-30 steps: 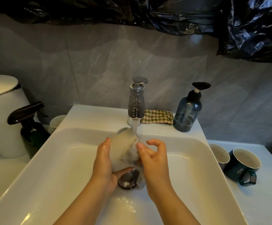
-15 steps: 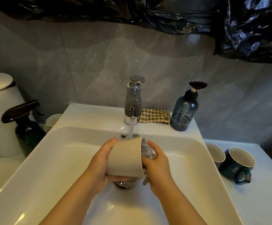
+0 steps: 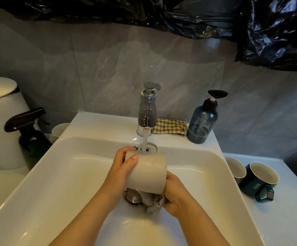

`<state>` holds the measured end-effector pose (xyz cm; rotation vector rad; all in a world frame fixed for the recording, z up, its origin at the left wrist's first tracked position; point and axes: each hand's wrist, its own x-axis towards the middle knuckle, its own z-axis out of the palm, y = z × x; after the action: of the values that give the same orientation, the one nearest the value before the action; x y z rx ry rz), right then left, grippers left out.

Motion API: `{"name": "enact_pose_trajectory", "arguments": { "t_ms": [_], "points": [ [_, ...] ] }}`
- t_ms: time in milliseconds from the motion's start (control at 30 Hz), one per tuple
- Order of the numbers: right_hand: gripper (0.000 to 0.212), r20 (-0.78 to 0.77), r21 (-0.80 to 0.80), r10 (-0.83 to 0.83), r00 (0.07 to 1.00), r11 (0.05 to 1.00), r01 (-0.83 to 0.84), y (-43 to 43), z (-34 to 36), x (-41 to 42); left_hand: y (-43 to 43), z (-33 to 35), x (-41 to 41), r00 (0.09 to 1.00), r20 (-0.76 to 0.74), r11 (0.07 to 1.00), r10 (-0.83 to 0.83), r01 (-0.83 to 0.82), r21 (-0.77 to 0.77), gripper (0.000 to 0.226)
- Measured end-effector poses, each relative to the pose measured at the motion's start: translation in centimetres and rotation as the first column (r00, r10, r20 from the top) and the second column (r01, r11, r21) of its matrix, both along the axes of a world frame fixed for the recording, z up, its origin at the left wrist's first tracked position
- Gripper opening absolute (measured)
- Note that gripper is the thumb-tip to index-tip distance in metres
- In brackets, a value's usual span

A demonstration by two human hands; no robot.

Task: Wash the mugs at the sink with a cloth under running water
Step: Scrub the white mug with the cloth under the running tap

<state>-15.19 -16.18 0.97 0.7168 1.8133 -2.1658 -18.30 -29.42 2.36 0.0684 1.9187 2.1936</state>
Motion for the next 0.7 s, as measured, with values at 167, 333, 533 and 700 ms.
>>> {"name": "enact_pose_trajectory", "arguments": {
  "t_ms": [167,333,533,700],
  "points": [
    [0.016,-0.147,0.2,0.017,0.989,0.98,0.013,1.1,0.6,-0.1,-1.4,0.6,-0.8,0.981,0.119,0.988,-0.153,0.151,0.02,0.042],
    [0.022,-0.131,0.417,0.22,0.967,0.897,-0.147,1.2,0.8,0.2,-1.4,1.6,-1.4,0.993,-0.051,0.91,-0.105,0.076,-0.409,0.031],
    [0.007,-0.177,0.376,0.001,0.984,0.924,0.066,1.4,0.2,-0.2,-1.0,3.4,-2.6,0.994,0.053,0.895,-0.091,0.105,-0.434,0.045],
    [0.029,-0.168,0.343,-0.155,0.973,0.917,0.205,2.0,0.2,-0.3,-2.0,2.9,-2.1,0.945,0.326,0.99,-0.008,0.053,-0.13,0.045]
  ]
}}
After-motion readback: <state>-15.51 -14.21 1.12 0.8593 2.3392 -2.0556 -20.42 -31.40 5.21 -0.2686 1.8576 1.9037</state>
